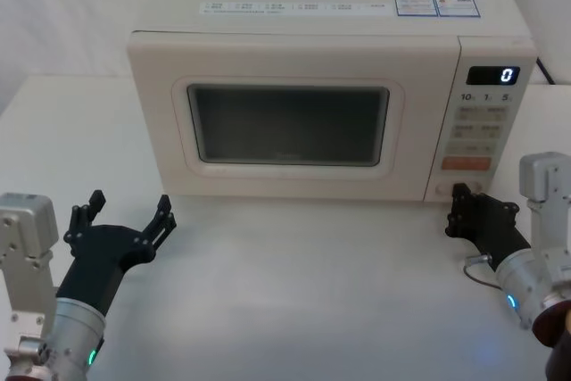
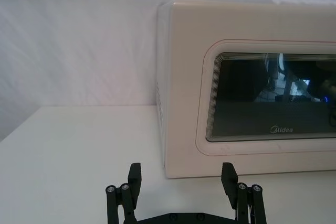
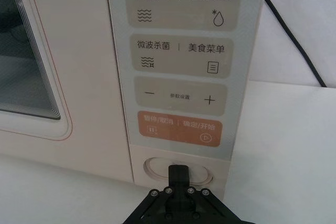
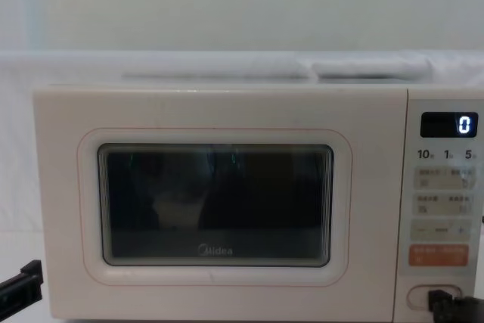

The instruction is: Press the button to open the microwave door with one hand; close the microwave door with the other hand.

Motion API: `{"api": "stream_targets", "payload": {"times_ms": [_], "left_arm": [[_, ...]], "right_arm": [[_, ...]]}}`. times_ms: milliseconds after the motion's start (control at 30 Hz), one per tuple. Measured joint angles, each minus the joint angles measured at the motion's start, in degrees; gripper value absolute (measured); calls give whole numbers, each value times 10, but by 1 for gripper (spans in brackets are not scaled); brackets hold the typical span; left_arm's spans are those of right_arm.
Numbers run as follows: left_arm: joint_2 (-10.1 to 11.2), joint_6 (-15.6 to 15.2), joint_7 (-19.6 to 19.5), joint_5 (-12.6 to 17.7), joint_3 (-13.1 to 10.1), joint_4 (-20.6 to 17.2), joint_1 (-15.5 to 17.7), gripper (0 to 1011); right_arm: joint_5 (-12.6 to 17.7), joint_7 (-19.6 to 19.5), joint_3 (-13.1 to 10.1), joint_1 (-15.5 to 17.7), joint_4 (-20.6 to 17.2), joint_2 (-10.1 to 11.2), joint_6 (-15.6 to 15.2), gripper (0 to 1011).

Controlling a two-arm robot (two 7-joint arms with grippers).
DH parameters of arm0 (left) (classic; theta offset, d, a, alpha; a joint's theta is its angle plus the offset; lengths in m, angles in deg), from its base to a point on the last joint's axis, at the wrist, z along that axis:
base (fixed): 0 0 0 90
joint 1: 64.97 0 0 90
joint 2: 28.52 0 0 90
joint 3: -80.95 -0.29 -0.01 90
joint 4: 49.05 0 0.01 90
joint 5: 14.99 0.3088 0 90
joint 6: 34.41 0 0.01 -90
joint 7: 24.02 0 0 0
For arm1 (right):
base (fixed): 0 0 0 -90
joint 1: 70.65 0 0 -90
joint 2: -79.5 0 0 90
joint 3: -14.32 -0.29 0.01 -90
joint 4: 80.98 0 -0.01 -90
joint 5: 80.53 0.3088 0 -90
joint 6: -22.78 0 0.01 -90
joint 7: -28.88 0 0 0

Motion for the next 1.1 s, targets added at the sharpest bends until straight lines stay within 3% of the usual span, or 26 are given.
{"api": "stream_targets", "payload": {"times_ms": [1100], "left_arm": [[0,0,0,0,0,0,0,1001]], "right_arm": [[-1,2,-1,-12,11,-1,8,0]]}}
